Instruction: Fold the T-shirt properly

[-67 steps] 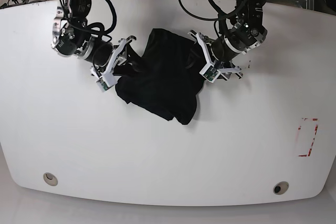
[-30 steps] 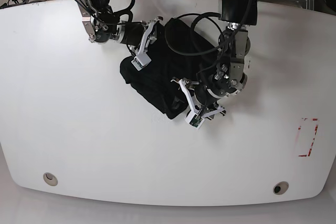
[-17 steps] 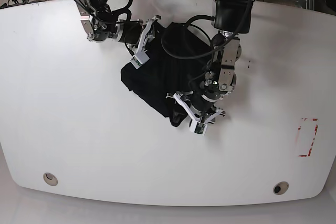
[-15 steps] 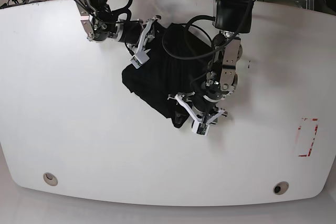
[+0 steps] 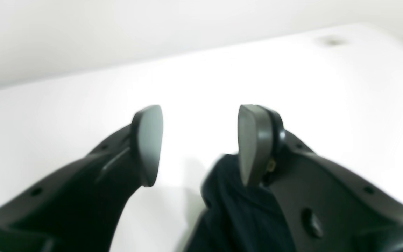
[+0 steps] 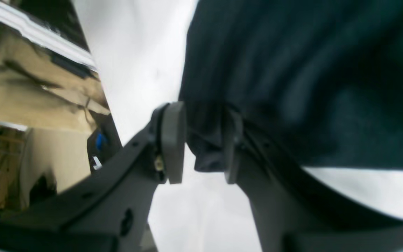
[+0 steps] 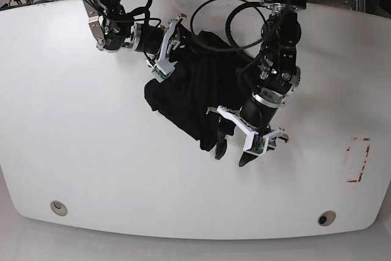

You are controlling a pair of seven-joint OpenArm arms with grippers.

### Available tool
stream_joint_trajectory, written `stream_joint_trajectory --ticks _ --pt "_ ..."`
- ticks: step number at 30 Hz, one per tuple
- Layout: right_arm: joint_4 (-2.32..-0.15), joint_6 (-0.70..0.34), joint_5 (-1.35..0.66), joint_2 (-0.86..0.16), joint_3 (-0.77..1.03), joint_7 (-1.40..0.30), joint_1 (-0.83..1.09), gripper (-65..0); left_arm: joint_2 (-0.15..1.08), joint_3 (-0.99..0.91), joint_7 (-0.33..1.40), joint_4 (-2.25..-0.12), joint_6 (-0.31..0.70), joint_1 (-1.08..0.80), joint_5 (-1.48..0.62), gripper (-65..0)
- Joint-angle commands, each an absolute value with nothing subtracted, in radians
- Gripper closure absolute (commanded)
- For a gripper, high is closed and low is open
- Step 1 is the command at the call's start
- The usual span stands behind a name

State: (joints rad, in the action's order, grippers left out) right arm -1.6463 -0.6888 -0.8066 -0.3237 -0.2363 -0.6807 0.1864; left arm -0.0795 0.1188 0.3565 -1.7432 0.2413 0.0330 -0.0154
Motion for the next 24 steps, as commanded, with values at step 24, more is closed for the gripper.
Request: stream_joint_trajectory --ticks 24 --pt "-1.689 -0.698 -0.817 -0.394 0.180 -0.667 0.277 -17.4 -0.013 0.237 0.394 -1.821 0.236 -0.179 -0.002 -40.1"
